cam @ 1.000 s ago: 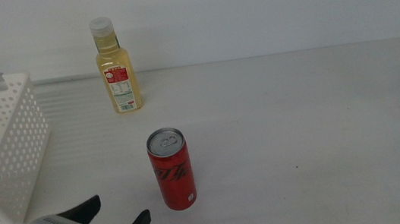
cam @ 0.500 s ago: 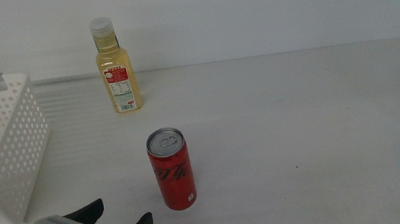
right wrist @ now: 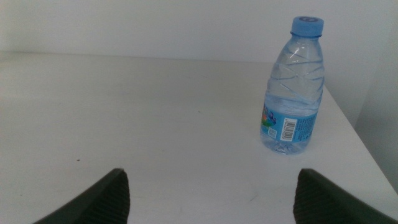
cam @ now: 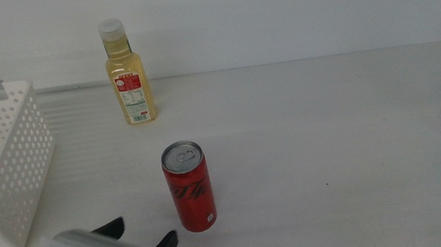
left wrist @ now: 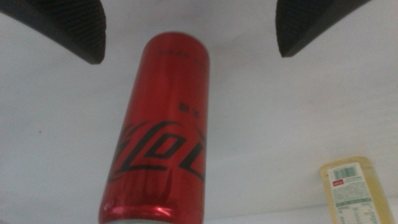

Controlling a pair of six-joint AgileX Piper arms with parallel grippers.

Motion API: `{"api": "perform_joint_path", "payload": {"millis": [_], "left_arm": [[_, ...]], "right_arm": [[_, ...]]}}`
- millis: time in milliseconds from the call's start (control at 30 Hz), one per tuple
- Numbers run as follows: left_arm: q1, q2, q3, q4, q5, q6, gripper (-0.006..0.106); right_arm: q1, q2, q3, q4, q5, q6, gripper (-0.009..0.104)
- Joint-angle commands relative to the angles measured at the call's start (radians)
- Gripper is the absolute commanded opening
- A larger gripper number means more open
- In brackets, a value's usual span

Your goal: Use arms to grab the bottles and put them into the dustbin to the left of the table.

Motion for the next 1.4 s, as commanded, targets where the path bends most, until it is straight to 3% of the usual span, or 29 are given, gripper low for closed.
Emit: {"api": "perform_joint_path", "payload": {"millis": [0,633,1100,1367], "left_arm": [[-0.003,0.020,-0.046,0.003,-0.175,-0.032,0.090],[0.009,0.225,-0.282,0.008,-0.165,-0.046,0.090],[0.089,0.334,-0.391,0.143,-0.181,-0.073,0.090],[0.089,0.354,-0.435,0.147,-0.181,-0.068,0.090]], "right_arm": [[-0.005,-0.027,-0.009,-0.009,-0.071,-0.012,0.079],[-0.005,-0.027,-0.009,-0.009,-0.071,-0.012,0.079],[-0.005,-0.027,-0.009,-0.009,-0.071,-0.012,0.079],[-0.005,-0.027,-0.009,-0.009,-0.071,-0.012,0.079]]}}
